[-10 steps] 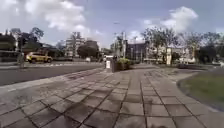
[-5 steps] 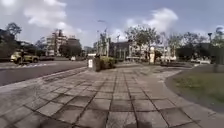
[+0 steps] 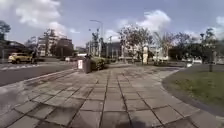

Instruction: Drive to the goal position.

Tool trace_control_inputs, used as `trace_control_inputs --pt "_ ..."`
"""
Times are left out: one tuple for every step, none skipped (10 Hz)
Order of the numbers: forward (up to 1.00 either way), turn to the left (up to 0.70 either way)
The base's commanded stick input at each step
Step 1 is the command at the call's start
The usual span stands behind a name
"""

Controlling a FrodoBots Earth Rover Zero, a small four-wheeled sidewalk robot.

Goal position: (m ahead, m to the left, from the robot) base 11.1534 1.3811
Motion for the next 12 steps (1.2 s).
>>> trace_control_inputs --pt "0.7 0.0" --pt "0.7 0.0" --pt "0.7 0.0" --pt "0.7 -0.03" --pt "0.7 -0.07" --pt "0.7 -0.11" --pt "0.7 -0.15" --pt "0.7 -0.19" --pt "0.7 -0.24" --pt "0.7 -0.28" --pt "0.7 -0.32" --pt "0.7 -0.35"
